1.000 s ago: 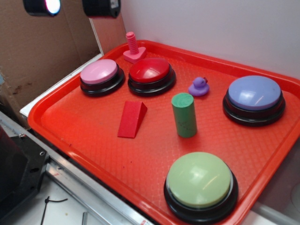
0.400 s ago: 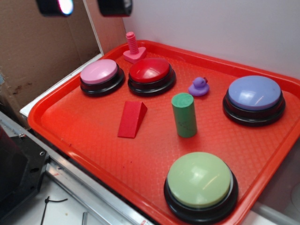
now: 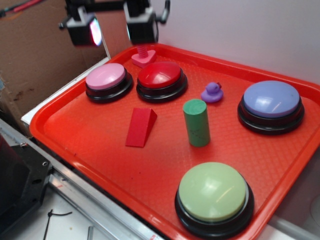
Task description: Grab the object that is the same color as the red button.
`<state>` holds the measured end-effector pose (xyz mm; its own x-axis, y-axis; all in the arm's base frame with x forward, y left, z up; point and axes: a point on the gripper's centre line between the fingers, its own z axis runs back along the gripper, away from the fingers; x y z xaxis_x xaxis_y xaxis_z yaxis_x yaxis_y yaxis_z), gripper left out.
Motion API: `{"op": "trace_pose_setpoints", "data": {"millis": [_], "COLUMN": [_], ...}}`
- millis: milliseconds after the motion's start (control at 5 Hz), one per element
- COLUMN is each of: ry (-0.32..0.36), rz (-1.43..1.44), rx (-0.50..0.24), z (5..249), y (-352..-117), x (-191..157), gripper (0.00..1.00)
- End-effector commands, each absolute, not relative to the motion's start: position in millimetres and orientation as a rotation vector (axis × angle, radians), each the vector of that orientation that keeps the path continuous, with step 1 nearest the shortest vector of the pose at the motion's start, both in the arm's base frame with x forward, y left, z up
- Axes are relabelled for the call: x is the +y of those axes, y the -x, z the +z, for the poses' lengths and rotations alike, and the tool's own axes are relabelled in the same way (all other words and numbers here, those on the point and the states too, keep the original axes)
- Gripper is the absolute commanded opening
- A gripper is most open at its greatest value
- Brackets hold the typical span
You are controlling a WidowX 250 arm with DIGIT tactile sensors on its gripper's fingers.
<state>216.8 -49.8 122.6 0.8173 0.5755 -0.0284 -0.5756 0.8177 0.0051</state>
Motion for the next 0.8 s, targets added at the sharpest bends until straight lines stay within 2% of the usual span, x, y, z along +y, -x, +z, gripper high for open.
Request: {"op": "trace_pose_setpoints", "data": {"millis": [0,200,600], "ry": [0.022,0.03,0.029], "rz": [0.555,0.528,0.483], "rx": [0.114,0.143,0.18], "z": [59,42,26], "y": [-219,-226,-240], "x": [-42,-47,-59], "gripper": [1.0,1.0,1.0]}}
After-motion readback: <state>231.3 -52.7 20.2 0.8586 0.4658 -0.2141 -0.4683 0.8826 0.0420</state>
